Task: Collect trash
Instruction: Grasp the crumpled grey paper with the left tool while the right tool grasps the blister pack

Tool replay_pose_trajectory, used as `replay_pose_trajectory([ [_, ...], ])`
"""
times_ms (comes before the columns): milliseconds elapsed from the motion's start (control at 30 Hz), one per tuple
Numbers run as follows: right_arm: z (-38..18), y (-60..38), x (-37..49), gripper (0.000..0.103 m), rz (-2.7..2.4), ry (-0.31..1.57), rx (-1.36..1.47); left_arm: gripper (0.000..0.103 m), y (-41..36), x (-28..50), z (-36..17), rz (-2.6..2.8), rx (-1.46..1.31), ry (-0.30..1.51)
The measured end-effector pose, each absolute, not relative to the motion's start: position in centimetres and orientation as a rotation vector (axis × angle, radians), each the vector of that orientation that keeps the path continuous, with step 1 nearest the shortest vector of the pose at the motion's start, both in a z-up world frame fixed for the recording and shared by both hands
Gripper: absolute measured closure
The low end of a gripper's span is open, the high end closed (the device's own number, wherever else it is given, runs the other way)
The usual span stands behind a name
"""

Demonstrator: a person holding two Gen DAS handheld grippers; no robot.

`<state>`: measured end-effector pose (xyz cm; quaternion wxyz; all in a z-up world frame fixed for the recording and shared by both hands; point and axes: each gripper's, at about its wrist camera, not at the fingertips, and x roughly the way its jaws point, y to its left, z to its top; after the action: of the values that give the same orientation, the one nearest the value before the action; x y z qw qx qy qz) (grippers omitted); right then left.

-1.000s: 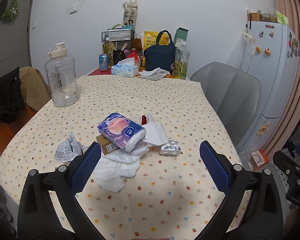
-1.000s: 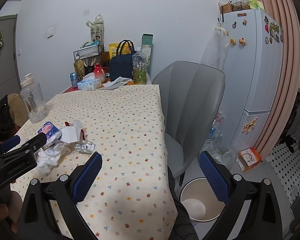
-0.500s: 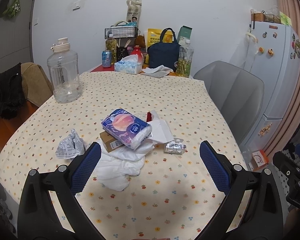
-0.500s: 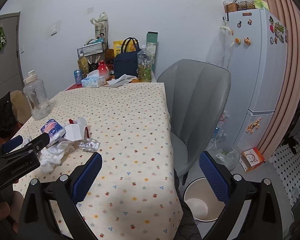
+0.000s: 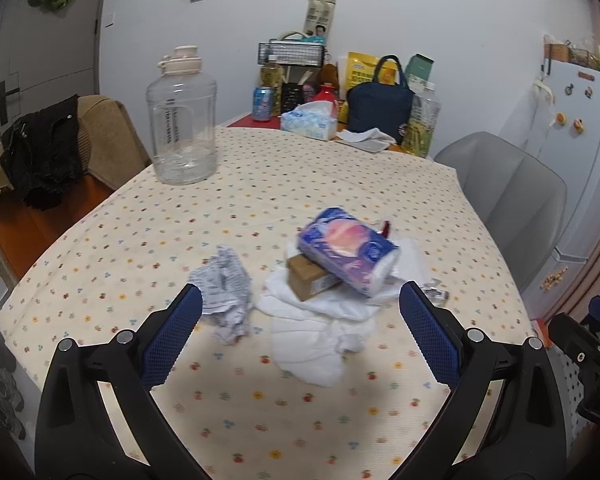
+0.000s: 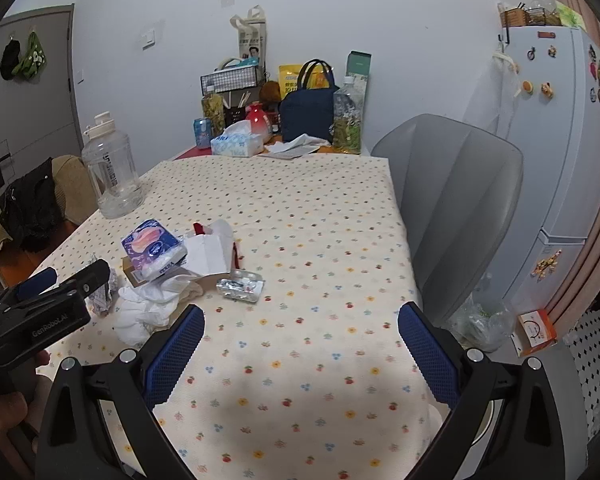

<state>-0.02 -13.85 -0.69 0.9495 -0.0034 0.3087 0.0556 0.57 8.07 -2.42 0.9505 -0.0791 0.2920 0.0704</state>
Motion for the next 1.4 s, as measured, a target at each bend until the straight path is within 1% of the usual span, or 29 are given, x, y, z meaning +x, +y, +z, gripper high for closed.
replay_pose_trajectory([
  [233, -1.8, -10.6, 1.2, 0.009, 0.169, 0.666, -0.037, 0.006, 12.1, 0.5, -4.0, 0.194, -0.221, 0.612],
  [467, -3.1, -8.0, 2.2, 0.011, 0.225, 0.699, -0.046, 0.006, 14.2, 1.1, -5.6, 0.229, -0.236, 0.64],
  [600, -3.9, -7.2, 2.9, 0.012, 0.239, 0.716, -0.046, 0.006, 15.0, 1.8, -6.5, 0.247, -0.251, 0.663],
  [867, -5.3, -6.4, 4.6, 0.017, 0.257, 0.746, -0.038, 0.007, 14.7, 4.3, -7.3, 0.256, -0.234, 0.697],
  [967, -5.6, -7.0, 5.7, 0.019, 0.242, 0.752, -0.026, 0.018, 14.6, 5.0, -7.6, 0.251, -0.243, 0.719],
  [1033, -6.0, -7.4, 6.3, 0.02, 0.232, 0.767, -0.019, 0.037, 14.5, 5.6, -8.0, 0.244, -0.25, 0.741],
  [1067, -6.3, -7.5, 6.8, 0.022, 0.224, 0.777, -0.018, 0.042, 14.5, 5.8, -8.2, 0.237, -0.255, 0.752],
  [1100, -6.5, -7.6, 7.1, 0.022, 0.219, 0.785, -0.017, 0.053, 14.5, 6.1, -8.4, 0.231, -0.26, 0.765],
  [1133, -6.8, -7.6, 7.6, 0.023, 0.214, 0.794, -0.016, 0.058, 14.4, 6.2, -8.4, 0.227, -0.263, 0.766],
  [1233, -7.4, -7.5, 8.7, 0.023, 0.207, 0.811, -0.013, 0.068, 14.3, 6.3, -8.2, 0.229, -0.269, 0.752],
  [1400, -8.1, -7.1, 10.4, 0.026, 0.2, 0.835, -0.009, 0.071, 14.4, 6.8, -8.1, 0.238, -0.277, 0.745],
])
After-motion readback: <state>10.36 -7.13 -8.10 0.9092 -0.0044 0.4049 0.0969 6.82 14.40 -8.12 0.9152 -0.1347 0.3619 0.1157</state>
